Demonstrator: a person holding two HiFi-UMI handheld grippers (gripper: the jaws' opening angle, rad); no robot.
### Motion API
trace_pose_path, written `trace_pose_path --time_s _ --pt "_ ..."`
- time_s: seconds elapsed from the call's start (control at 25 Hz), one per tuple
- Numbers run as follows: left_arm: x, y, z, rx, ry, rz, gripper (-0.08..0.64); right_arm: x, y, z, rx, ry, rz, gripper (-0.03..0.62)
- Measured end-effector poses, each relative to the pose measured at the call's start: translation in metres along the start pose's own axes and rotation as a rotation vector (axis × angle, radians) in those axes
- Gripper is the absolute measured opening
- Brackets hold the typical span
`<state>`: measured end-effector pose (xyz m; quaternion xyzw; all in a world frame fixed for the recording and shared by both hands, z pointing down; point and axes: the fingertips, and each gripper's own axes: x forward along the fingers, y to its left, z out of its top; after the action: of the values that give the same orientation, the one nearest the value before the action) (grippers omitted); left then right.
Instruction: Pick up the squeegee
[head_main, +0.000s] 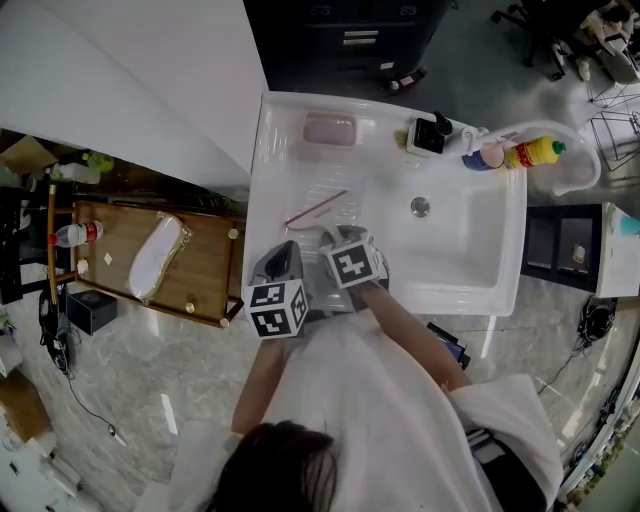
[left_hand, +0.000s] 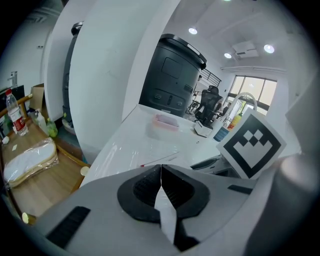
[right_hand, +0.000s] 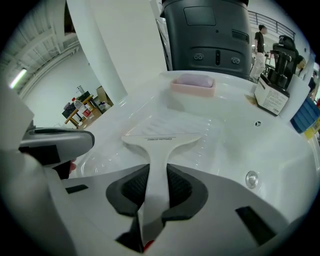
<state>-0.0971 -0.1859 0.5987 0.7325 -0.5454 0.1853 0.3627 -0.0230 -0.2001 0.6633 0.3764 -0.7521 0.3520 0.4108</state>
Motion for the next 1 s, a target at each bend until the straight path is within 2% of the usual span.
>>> trace_pose_path --time_s 1.0 --pt "-0.002 -0.002 0.006 0.063 -0.002 -0.024 0.025 -0.016 -0.006 0.011 -0.001 -0.104 -0.018 0.083"
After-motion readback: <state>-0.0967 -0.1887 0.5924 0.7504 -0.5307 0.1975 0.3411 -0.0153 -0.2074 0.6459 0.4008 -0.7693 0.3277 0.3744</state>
